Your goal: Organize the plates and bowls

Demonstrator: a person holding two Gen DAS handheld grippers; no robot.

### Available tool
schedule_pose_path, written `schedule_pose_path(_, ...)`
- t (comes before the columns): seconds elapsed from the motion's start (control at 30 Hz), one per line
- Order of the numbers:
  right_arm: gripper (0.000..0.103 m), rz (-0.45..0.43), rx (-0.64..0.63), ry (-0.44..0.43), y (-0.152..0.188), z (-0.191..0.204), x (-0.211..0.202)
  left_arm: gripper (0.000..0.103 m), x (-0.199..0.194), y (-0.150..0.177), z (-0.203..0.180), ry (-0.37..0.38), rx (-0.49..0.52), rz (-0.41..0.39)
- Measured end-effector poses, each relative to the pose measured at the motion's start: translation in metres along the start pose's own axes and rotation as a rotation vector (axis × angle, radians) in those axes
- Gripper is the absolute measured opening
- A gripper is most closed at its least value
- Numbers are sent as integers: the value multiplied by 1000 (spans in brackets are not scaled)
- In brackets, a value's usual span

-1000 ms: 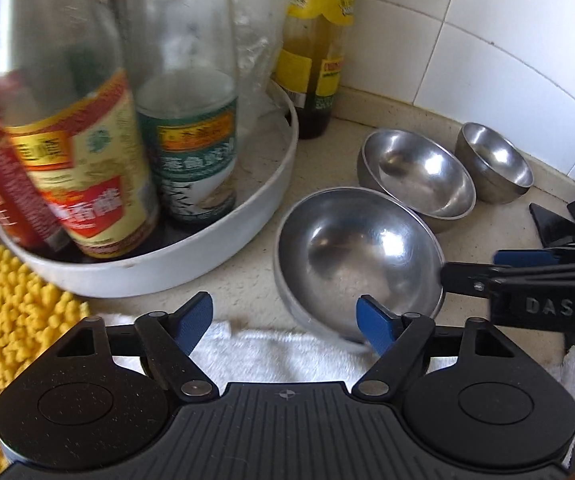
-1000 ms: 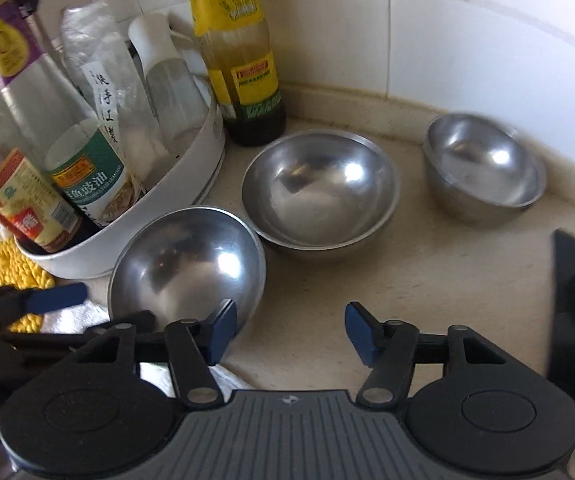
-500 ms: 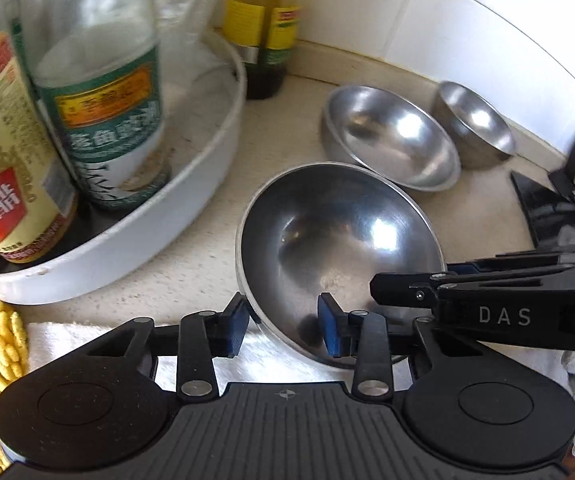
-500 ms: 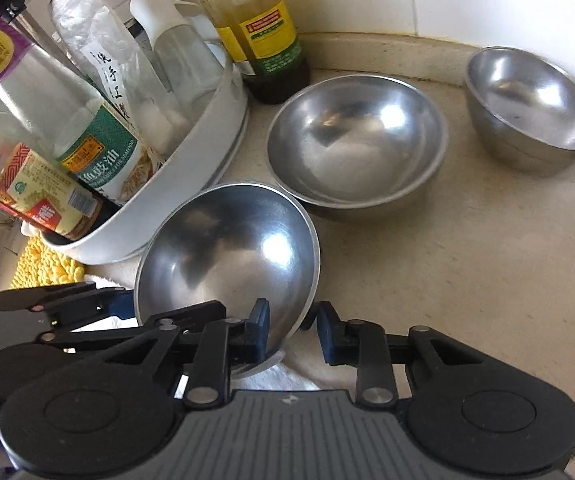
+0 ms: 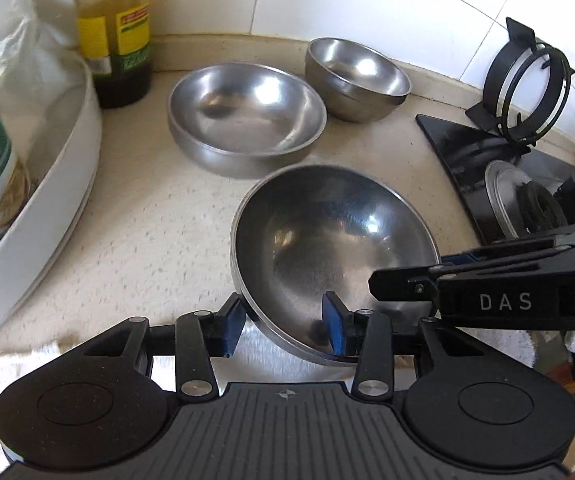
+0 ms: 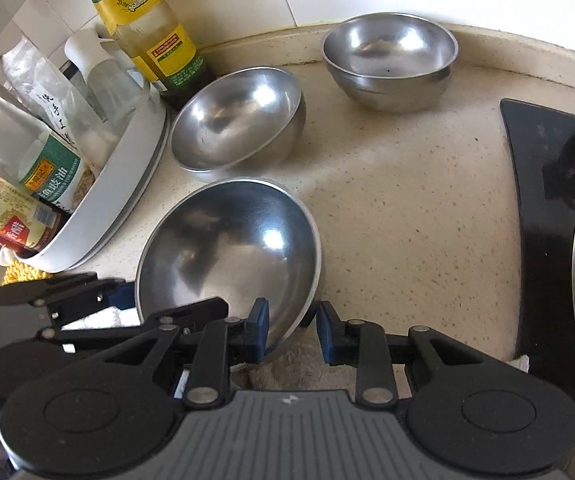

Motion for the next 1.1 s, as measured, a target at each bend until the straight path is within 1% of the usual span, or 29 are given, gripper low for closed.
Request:
schedule_pose_path(0.07, 43, -8, -20, 2, 0, -1, -6, 55, -4, -2, 0, -12, -4, -9)
schedule_pose_path(0.13, 44, -14, -46, 10, -2, -4, -15, 64, -15, -2, 4, -44, -15, -33)
schedule_pose_path(0.17, 44, -19, -59, 6, -3, -5, -21, 67, -21, -2, 6, -63, -26, -48)
schedule_pose_path(0.2, 45, -28, -73, 2, -5, -7, -27, 68, -27, -3, 9, -80, -40, -63)
schedule_pose_path(0.27, 48, -52, -87, 1, -13, -13, -38, 73, -39, 0, 13, -102, -78, -85)
schedule_pose_path(0.33, 52, -78, -84, -3, -23, -21, -47, 75, -45, -1, 15, -133, -101, -94)
schedule_pose_path(0.47, 52, -89, -38, -52, -41, -32, -50, 75, -49, -9, 12, -159, -112, -110)
schedule_pose_path(0.53, 52, -85, -43, -56, -49, -30, -45, 75, -48, -17, 13, -169, -133, -120)
schedule_pose_path(0.67, 52, -73, -42, -86, -63, -27, -37, 75, -40, -39, 18, -141, -199, -110)
schedule_pose_path(0.77, 52, -87, -32, -83, -76, -28, -31, 75, -31, -54, 22, -168, -227, -113)
schedule_pose_path(0.9, 52, -73, -14, -105, -94, -29, -15, 75, -20, -67, 28, -188, -249, -112)
schedule_pose_path(1.0, 52, -67, -28, -97, -107, -23, -1, 70, -9, -78, 36, -208, -261, -103)
schedule_pose_path(1.07, 52, -46, -34, -104, -113, -20, 11, 59, 0, -83, 41, -223, -264, -86)
schedule_pose_path(1.1, 51, -33, -35, -108, -115, -19, 16, 56, 4, -86, 44, -221, -271, -77)
Point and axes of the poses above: each gripper's, at about its wrist camera, not at the fingertips, and x roughly the way its jaws point, z to its left, y to its underside, the point moved 5 cm from there along x, roughly the way its jaws point, and after that the axes turned 8 degrees about z, right-handed, at the moved point
